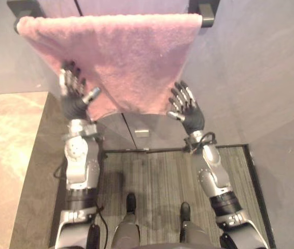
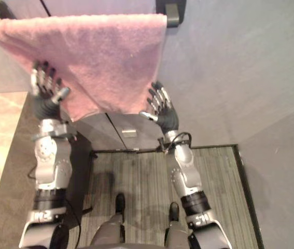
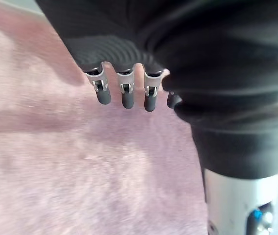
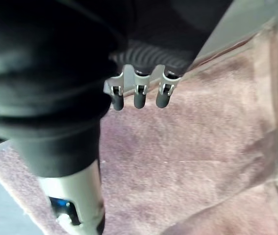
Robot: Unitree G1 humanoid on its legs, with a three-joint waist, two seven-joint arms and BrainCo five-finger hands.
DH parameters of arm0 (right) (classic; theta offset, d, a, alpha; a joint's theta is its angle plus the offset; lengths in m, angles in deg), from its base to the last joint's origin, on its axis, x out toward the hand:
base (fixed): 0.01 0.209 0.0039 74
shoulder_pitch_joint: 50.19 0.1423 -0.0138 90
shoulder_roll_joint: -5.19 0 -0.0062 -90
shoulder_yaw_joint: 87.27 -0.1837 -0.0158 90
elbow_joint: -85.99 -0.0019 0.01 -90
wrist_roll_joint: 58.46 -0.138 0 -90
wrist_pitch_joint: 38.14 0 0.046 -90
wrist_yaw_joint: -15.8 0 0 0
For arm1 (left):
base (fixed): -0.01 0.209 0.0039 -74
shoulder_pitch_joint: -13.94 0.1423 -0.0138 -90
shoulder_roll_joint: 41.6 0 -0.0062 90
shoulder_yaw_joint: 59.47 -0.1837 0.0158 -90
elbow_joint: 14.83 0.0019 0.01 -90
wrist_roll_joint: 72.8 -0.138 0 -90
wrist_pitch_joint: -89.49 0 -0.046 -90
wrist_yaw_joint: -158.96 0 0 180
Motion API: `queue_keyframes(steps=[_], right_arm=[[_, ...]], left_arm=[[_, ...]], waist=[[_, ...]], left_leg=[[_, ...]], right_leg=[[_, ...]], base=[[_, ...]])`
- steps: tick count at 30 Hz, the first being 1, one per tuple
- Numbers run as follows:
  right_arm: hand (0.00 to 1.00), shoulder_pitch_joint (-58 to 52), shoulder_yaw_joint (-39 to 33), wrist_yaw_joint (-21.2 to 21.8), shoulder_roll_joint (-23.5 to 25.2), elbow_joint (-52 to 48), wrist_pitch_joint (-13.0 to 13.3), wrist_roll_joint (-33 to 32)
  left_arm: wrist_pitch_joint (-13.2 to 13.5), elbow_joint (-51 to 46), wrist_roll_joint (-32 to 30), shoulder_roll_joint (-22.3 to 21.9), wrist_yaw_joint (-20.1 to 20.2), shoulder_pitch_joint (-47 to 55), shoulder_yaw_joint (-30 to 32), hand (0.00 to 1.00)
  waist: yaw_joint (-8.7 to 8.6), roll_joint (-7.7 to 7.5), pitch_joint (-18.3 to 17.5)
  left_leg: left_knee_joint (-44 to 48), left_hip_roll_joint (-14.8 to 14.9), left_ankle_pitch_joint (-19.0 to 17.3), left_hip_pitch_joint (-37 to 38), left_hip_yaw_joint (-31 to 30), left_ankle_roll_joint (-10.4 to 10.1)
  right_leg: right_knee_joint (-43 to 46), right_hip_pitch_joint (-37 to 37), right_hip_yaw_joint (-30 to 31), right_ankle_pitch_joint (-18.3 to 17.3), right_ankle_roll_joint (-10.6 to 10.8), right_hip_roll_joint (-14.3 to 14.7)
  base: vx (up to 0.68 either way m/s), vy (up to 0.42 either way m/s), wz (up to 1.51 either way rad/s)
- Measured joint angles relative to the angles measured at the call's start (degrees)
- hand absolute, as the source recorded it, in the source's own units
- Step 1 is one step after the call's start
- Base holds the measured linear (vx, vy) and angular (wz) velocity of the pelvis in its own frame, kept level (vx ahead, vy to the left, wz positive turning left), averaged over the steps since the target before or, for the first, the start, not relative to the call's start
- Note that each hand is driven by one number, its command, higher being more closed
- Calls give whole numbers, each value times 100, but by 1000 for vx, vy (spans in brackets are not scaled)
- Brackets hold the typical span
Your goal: Organize washtable
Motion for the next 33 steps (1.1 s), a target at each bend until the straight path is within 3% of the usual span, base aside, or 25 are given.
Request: queue_keyframes(steps=[4,6,11,13,17,19,22,25,26,27,28,29,30,31,32,33], right_arm=[[0,-761,-35,30,-20,20,-132,387],[0,-1222,-100,33,-22,194,-168,618],[0,-2307,-651,152,-1,1670,-329,1517],[0,-2673,-1238,132,3,2767,-434,1787],[0,-2991,-2171,-58,13,4208,-602,2302],[0,-3041,-2914,-214,-5,4734,-684,2510],[0,-3072,-3350,-260,-22,5175,-758,2598],[0,-3034,-3326,-263,-38,5291,-840,2718],[0,-3006,-3253,-275,-50,5285,-837,2731],[0,-2951,-3182,-285,-107,5269,-827,2741],[0,-2854,-3187,-294,-31,5263,-823,2751],[0,-2814,-3208,-321,67,5254,-806,2761],[0,-2676,-3248,-395,113,5236,-779,2796],[0,-2613,-3238,-397,89,5225,-782,2803],[0,-2605,-3239,-397,77,5173,-774,2832],[0,-2618,-3239,-415,72,5178,-762,2845]], left_arm=[[-87,242,-274,-219,224,768,-255,0],[-118,802,-455,-238,319,1072,-415,0],[-314,2576,-1303,-537,372,1826,-296,0],[-361,3726,-1533,-738,385,2036,224,0],[-483,4900,-1743,-864,226,2513,1226,0],[-559,5399,-1728,-992,174,2885,2062,0],[-582,5682,-1601,-1145,238,3260,2637,0],[-599,5704,-1322,-1246,357,3379,2740,0],[-592,5691,-1248,-1253,357,3333,2703,0],[-576,5665,-1121,-1298,342,3269,2647,0],[-560,5637,-1024,-1215,316,3106,2547,0],[-548,5627,-972,-1116,315,2996,2580,0],[-545,5609,-956,-1050,315,2748,2557,0],[-544,5581,-958,-1059,314,2737,2538,0],[-546,5574,-961,-1117,312,2754,2508,0],[-536,5571,-964,-1162,312,2788,2451,0]], waist=[[-24,-9,-60],[-26,-34,-148],[-120,-56,-287],[-148,-50,-314],[-258,-44,-400],[-252,-7,-598],[-250,78,-683],[-249,81,-733],[-255,154,-735],[-245,161,-742],[-281,-65,-758],[-311,-209,-748],[-237,-313,-665],[-240,-293,-654],[-273,-203,-652],[-286,-136,-665]], left_leg=[[1,10,-3,62,6,-2],[2,33,-3,67,7,-3],[138,47,-158,329,29,-38],[235,46,-270,480,32,-41],[226,44,-409,832,41,-76],[173,41,-455,1027,37,-82],[114,28,-456,1262,-154,-83],[208,22,-434,1000,-592,-113],[244,-25,-433,888,-693,-115],[225,21,-548,691,-912,-185],[92,-2,-797,623,-841,-195],[370,-51,-923,432,-609,51],[2279,62,-1136,-180,-228,392],[3336,148,-1279,-366,-136,543],[4665,333,-1633,-299,-10,475],[5127,389,-1737,-33,-39,343]], right_leg=[[-27,69,6,-1,1,4],[-36,74,9,-1,-1,4],[-97,400,34,-37,1,18],[-104,578,54,-72,-2,23],[-123,904,41,-216,-12,26],[-198,1113,28,-241,-23,20],[-163,1430,-135,-353,-32,7],[306,1324,-525,-617,-79,-44],[523,1189,-624,-739,-82,-75],[916,958,-834,-878,-231,-83],[999,744,-1006,-954,-559,-142],[1017,666,-1120,-935,-526,-279],[1158,481,-1301,-806,-537,-394],[1240,437,-1331,-806,-538,-401],[1256,455,-1394,-801,-547,-366],[1249,491,-1409,-782,-555,-351]], base=[[-7,42,-1],[2,36,-3],[31,34,-5],[5,16,-2],[-6,3,-1],[-3,5,2],[-4,-9,26],[-43,-37,68],[-96,-82,98],[-124,-128,105],[-127,-106,107],[-116,-97,90],[-110,-51,52],[-122,-75,30],[-85,-37,9],[-113,1,15]])
